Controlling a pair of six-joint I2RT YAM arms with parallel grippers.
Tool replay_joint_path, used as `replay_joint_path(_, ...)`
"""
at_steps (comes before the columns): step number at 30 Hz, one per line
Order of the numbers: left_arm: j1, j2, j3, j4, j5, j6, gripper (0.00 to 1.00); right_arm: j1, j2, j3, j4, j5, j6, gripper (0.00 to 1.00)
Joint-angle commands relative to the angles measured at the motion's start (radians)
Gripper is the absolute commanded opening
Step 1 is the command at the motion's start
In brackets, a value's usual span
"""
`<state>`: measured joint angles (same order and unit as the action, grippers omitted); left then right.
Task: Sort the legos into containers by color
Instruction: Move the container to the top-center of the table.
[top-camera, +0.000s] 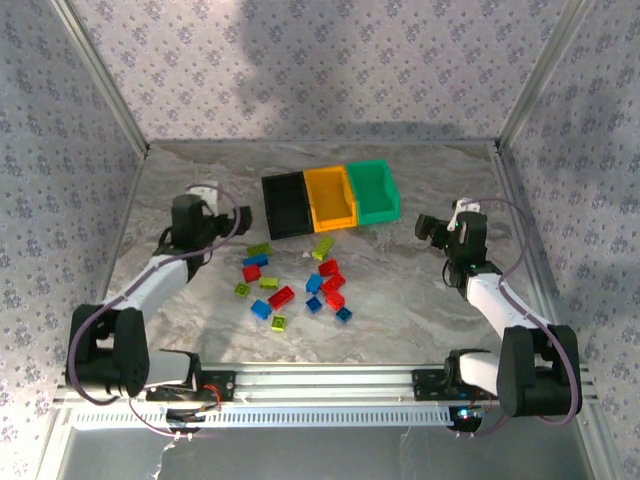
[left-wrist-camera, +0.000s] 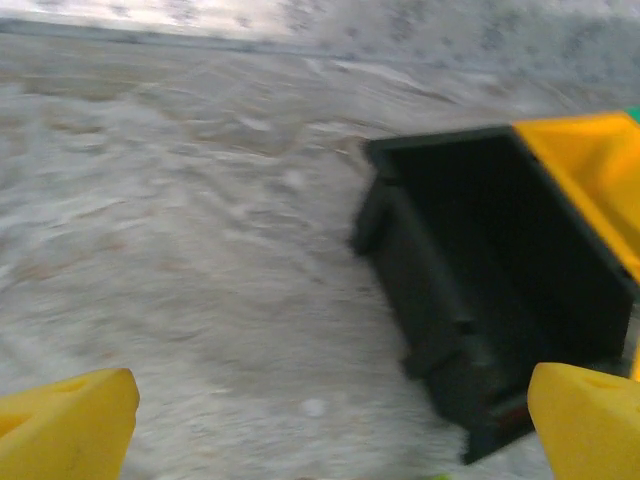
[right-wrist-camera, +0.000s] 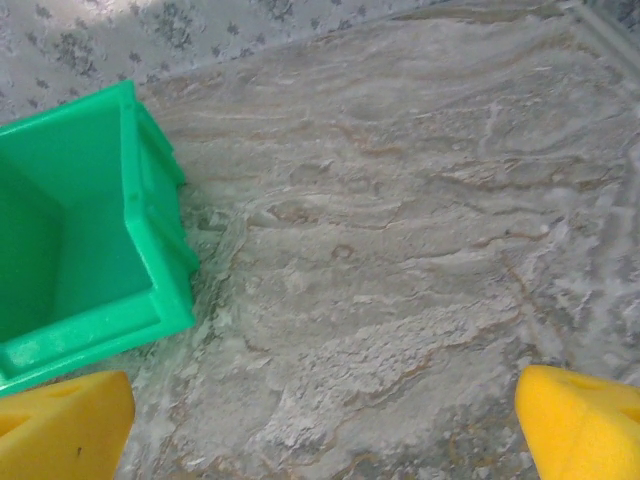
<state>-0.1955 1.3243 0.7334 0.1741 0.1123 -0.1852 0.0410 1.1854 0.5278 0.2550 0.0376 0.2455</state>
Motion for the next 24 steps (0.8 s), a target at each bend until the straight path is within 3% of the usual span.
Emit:
replay_joint_path(1, -0.111, 0.119, 0.135, -0.205, -0.041, 0.028, 0.99, 0.03, -0.007, 0.023, -0.02, 0.009, 0.019, 1.0)
replay_joint_path(4, -0.16, 0.262, 0.281, -0.346, -0.11, 0.027, 0.97, 0.051, -0.008, 0.021, -0.019, 0.034, 0.008, 1.0)
replay_joint_path(11, -0.164, 0.507, 0.552, -0.575, -0.247, 0.003, 0.95, 0.071, -0.003, 0.029, -0.024, 0.026, 0.003, 1.0)
replay_joint_path(18, -0.125, 0.576, 0.623, -0.638, -0.341, 0.015, 0.97, 0.077, 0.013, 0.038, -0.022, 0.014, 0.002, 1.0)
replay_joint_path(24, -0.052, 0.567, 0.618, -0.618, -0.289, -0.008, 0.97, 0.08, 0.038, 0.048, -0.017, 0.007, -0.003, 1.0)
